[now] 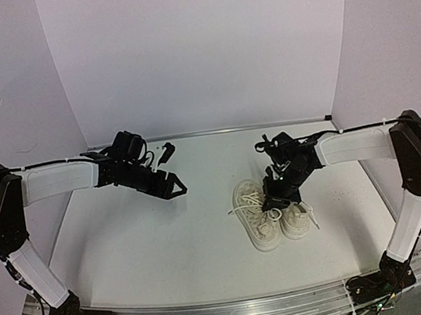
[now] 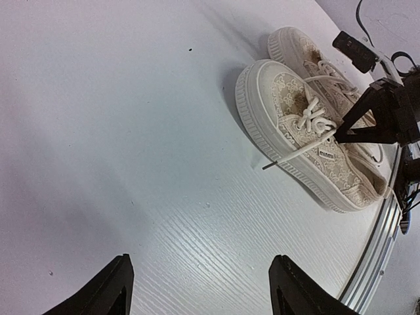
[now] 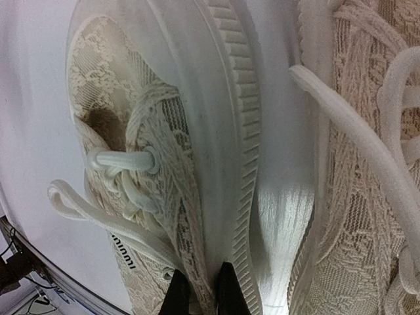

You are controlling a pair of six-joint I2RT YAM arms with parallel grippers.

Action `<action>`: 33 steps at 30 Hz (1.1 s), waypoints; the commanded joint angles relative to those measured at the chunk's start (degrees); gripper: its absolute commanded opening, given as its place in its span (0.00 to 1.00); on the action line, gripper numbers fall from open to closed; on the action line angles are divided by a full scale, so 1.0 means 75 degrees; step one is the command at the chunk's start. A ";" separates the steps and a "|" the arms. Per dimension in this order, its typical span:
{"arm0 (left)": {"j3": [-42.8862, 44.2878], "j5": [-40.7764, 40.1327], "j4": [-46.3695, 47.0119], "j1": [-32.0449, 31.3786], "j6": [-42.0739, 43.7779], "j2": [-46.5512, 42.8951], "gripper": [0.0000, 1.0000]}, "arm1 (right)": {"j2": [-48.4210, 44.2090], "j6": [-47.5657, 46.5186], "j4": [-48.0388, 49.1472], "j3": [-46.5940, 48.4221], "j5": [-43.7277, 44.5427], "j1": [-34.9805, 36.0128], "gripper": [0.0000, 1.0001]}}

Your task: Tie the shoes

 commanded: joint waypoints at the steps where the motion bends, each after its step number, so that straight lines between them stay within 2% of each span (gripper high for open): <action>1: 0.0098 0.0051 0.0322 0.0003 -0.0087 -0.0146 0.74 | -0.0357 0.0598 0.0776 0.0113 0.0586 -0.0079 0.00; 3: 0.0090 -0.0005 0.0320 0.0007 -0.0141 -0.0182 0.76 | -0.0351 0.0728 0.0848 0.0148 0.0554 -0.0084 0.01; 4: 0.0119 -0.0053 0.0263 0.0004 -0.0172 -0.0199 0.79 | -0.0317 0.0700 0.0852 0.0233 0.0413 -0.0090 0.07; 5: 0.0174 -0.0094 0.0193 0.0004 -0.0219 -0.0222 0.86 | -0.0297 0.0677 0.0842 0.0310 0.0114 -0.0093 0.14; 6: 0.0270 -0.0177 0.0103 0.0008 -0.0303 -0.0225 0.97 | -0.0342 0.0629 0.0836 0.0383 -0.0098 -0.0093 0.18; 7: 0.0413 -0.0304 -0.0045 0.0013 -0.0421 -0.0216 0.99 | -0.0431 0.0556 0.0832 0.0486 -0.0341 -0.0091 0.25; 10: 0.1385 -0.0817 -0.1092 0.0026 -0.0733 0.0014 1.00 | -0.0998 0.0248 0.0592 0.1001 -0.0384 -0.0095 0.63; 12: 0.2346 -0.1026 -0.1984 0.0092 -0.0874 0.0307 1.00 | -0.1279 -0.0269 0.0184 0.1515 -0.0124 -0.0104 0.80; 15: 0.3589 -0.0977 -0.2938 0.0247 -0.1007 0.0738 1.00 | -0.1368 -0.0871 -0.0470 0.2157 -0.0025 -0.0159 0.87; 17: 0.4370 -0.0901 -0.3370 0.0407 -0.1134 0.0853 1.00 | -0.1512 -0.1187 -0.0554 0.2340 0.0007 -0.0206 0.96; 20: 0.4938 -0.1126 -0.3717 0.0779 -0.1472 0.0723 1.00 | -0.1773 -0.1483 -0.0601 0.2318 0.0023 -0.0353 0.98; 23: 0.4602 -0.1417 -0.4054 0.1124 -0.1872 0.0249 1.00 | -0.2237 -0.1779 -0.0580 0.1779 0.0128 -0.0481 0.98; 29: 0.1608 -0.2075 -0.3923 0.1152 -0.2675 -0.1531 1.00 | -0.3618 -0.1243 0.0241 -0.0448 0.0123 -0.0527 0.98; 33: 0.0115 -0.2117 -0.3218 0.1152 -0.3317 -0.2469 1.00 | -0.4030 -0.0989 0.0715 -0.1063 0.0110 -0.0529 0.98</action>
